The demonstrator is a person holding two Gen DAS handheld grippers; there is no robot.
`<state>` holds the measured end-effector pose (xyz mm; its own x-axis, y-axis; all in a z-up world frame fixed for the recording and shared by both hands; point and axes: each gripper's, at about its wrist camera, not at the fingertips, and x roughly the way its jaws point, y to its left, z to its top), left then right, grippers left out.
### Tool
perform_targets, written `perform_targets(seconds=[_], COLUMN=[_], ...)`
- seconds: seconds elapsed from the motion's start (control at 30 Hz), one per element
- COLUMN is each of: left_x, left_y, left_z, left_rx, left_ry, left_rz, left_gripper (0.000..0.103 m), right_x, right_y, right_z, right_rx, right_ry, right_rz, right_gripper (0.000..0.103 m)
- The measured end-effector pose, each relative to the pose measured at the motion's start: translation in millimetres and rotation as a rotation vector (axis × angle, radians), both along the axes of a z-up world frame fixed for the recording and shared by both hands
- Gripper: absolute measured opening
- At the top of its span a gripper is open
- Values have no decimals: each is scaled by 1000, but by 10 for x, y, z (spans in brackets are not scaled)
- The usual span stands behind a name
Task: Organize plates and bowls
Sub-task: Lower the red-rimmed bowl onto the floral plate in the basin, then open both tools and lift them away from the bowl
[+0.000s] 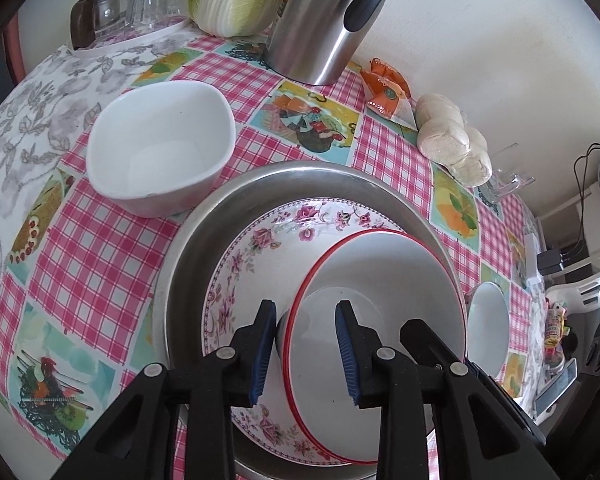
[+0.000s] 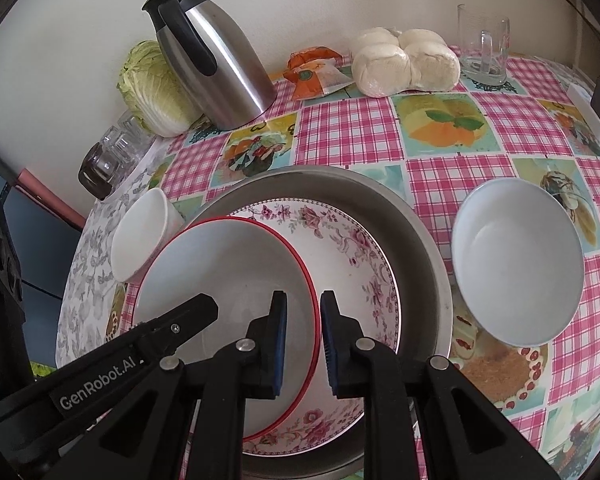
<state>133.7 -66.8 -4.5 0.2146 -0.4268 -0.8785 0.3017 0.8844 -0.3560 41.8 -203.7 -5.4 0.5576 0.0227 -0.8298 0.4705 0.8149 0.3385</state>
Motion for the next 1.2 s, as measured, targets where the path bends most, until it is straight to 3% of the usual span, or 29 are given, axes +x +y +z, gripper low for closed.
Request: perform_targets(seconds=[0.6, 1.0, 1.1, 1.2], left_x=[8, -36, -43, -54], left_y=[26, 142, 182, 220], left_z=[103, 437, 517, 597], left_rx=[-29, -10, 6, 62], left_ry=[-20, -125, -152, -199], left_rz=[-11, 8, 22, 53], left_gripper=[37, 59, 65, 74], right_x=[-11, -101, -147, -190], right_y=[-63, -62, -75, -91], right_z=[13, 276, 384, 476], right_rx=[2, -49, -78, -110], right_ry=[3, -36, -49, -59], right_rz=[-18, -29, -43, -65], right_gripper=[19, 19, 26, 44])
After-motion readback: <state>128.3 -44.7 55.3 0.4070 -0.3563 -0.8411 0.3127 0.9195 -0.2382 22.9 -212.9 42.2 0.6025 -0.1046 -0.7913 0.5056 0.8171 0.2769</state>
